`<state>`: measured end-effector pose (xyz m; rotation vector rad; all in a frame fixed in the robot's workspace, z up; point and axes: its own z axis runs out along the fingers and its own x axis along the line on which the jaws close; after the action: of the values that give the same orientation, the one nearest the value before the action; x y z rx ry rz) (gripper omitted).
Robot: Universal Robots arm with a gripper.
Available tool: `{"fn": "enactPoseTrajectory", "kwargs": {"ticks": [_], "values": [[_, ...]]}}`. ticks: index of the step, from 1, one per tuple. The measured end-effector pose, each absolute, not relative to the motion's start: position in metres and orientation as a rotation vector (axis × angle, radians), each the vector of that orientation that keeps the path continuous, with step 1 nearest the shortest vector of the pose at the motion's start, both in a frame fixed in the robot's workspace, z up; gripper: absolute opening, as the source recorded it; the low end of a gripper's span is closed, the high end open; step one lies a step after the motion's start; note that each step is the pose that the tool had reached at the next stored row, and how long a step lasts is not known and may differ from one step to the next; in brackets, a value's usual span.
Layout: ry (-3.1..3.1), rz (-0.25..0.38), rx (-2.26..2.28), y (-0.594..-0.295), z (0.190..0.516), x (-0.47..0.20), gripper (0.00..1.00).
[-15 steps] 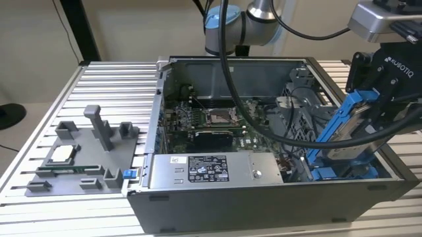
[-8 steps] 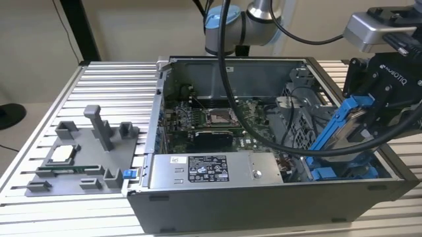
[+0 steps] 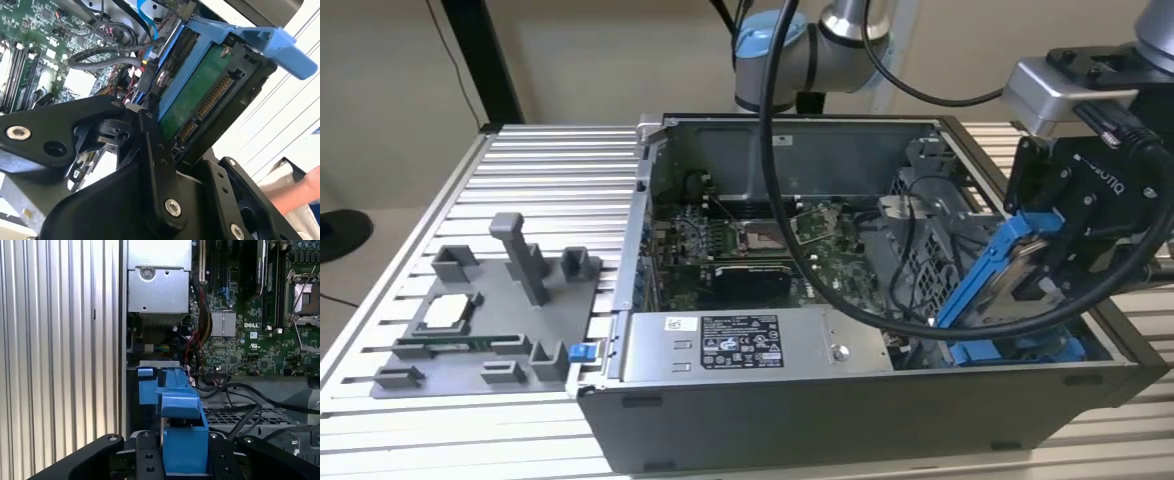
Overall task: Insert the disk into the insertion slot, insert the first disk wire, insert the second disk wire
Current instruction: 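Insert the disk into the insertion slot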
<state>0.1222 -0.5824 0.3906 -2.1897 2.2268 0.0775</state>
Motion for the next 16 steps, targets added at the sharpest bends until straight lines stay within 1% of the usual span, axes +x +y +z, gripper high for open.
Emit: {"fn": "enactPoseTrajectory", "kwargs": {"ticks": [3, 4, 16], "values": [[2.227, 0.077, -2.190, -0.5824, 0.3906, 0.1222, 0.00], [2.227, 0.077, -2.190, -0.5824, 0.3906, 0.1222, 1.00], [2.226, 0.079, -2.189, -0.5816, 0.3896, 0.1221, 1.00]]}}
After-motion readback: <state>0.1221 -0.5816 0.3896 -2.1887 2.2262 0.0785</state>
